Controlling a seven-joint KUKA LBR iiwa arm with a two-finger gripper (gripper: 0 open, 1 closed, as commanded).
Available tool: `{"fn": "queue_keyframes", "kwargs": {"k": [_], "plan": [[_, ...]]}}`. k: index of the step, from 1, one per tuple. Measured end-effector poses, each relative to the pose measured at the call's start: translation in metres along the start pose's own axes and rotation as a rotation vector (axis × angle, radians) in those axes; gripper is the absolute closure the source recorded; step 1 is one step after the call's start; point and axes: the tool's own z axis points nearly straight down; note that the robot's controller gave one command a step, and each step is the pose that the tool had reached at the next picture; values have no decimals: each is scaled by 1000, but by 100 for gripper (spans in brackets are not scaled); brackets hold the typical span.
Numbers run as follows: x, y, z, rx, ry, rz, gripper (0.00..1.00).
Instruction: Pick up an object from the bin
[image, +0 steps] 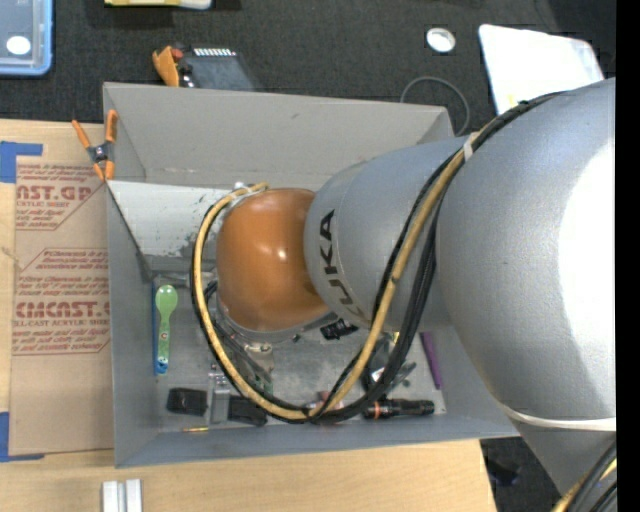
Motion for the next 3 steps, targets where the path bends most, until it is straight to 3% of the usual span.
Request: {"fn": "queue_keyframes", "kwargs": {"k": [2,3], "plan": [[-6,1,8,-3,-6,-27,0],[-14,13,19,1,1,-193,0]]}}
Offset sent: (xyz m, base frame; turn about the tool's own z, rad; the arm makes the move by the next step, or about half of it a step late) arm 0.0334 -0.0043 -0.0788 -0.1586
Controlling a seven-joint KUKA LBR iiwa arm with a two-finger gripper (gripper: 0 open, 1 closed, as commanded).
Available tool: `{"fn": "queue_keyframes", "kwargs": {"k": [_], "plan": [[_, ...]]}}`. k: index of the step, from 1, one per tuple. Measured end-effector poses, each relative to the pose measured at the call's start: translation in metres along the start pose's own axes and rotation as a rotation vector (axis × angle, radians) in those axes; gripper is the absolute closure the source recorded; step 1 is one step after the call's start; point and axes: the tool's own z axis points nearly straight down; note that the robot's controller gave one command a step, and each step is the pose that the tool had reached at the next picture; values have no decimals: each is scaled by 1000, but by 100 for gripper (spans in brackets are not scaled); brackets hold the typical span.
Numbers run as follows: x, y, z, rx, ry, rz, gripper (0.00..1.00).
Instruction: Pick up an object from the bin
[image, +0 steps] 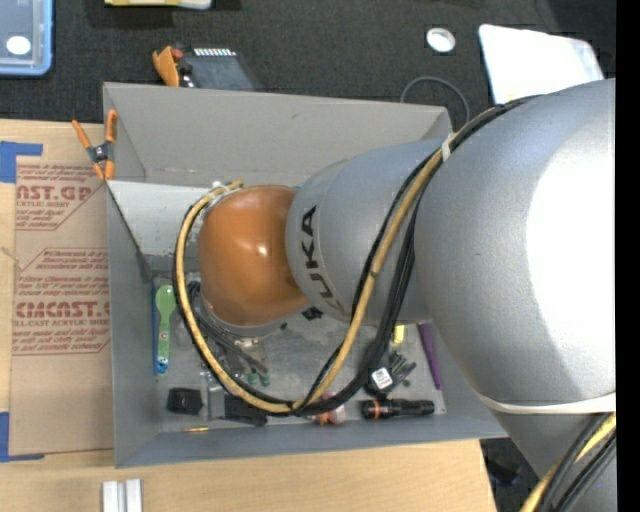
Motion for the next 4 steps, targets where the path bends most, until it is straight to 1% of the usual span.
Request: {"fn": "queue_keyframes", "kwargs": {"k": [1,2,3,4], "plan": [[-32,-6,63,-2,-8,-5,0],[-23,-11,69,-4,-17,-103,0],[7,5,60,-1,-25,-209,0],[-24,7,61,-1,-15,-229,0]]}}
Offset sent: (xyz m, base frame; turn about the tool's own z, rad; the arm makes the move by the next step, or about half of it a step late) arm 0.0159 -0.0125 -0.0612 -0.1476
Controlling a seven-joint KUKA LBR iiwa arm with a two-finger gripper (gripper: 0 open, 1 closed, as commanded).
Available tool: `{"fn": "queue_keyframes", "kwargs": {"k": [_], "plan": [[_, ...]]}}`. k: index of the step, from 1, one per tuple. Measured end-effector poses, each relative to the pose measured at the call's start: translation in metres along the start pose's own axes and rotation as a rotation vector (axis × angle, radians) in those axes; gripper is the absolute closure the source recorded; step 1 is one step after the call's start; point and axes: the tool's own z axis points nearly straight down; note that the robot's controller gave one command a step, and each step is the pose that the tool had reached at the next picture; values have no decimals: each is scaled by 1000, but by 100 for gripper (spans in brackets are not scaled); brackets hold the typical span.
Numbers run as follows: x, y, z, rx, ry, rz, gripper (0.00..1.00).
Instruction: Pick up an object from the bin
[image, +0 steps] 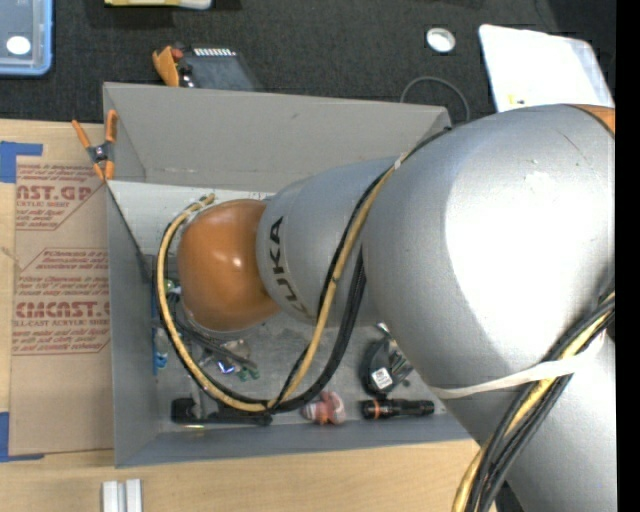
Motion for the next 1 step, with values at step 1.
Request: {"fn": "queue_keyframes", "kwargs": {"k": [1], "plan": [[-13,-4,0,0,-3,-3,0]]}}
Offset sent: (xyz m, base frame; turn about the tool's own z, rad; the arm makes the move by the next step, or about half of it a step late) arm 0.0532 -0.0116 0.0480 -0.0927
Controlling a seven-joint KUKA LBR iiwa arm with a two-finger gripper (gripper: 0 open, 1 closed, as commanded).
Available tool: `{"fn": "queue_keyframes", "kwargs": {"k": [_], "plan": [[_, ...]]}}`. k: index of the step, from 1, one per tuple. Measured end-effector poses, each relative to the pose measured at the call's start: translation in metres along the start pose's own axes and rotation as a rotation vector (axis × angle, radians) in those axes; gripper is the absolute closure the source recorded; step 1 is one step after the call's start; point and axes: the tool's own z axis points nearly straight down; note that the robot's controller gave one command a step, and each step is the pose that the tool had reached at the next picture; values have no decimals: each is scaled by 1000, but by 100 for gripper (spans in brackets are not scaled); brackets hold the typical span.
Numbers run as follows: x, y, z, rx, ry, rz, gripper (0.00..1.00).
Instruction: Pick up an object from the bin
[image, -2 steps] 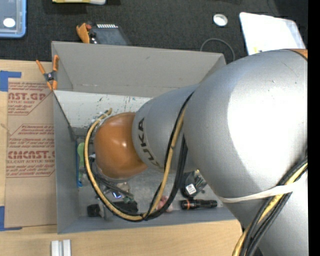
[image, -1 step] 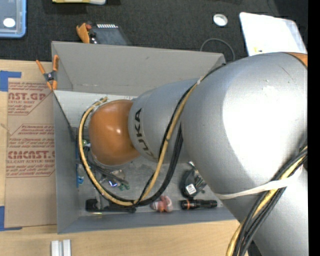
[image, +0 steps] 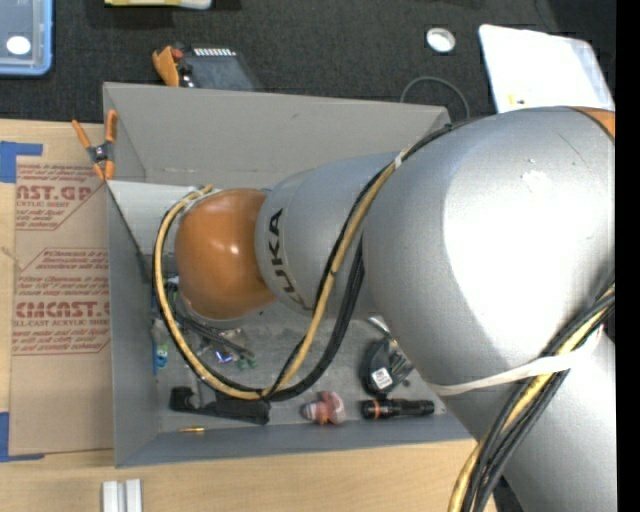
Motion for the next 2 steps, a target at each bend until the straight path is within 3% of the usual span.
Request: {"fn": "queue_keyframes", "kwargs": {"k": [1,2], "plan": [[-26,-22,-39,0,0,-82,0],[-2,-23,-30,-2,0,-415,0]]}}
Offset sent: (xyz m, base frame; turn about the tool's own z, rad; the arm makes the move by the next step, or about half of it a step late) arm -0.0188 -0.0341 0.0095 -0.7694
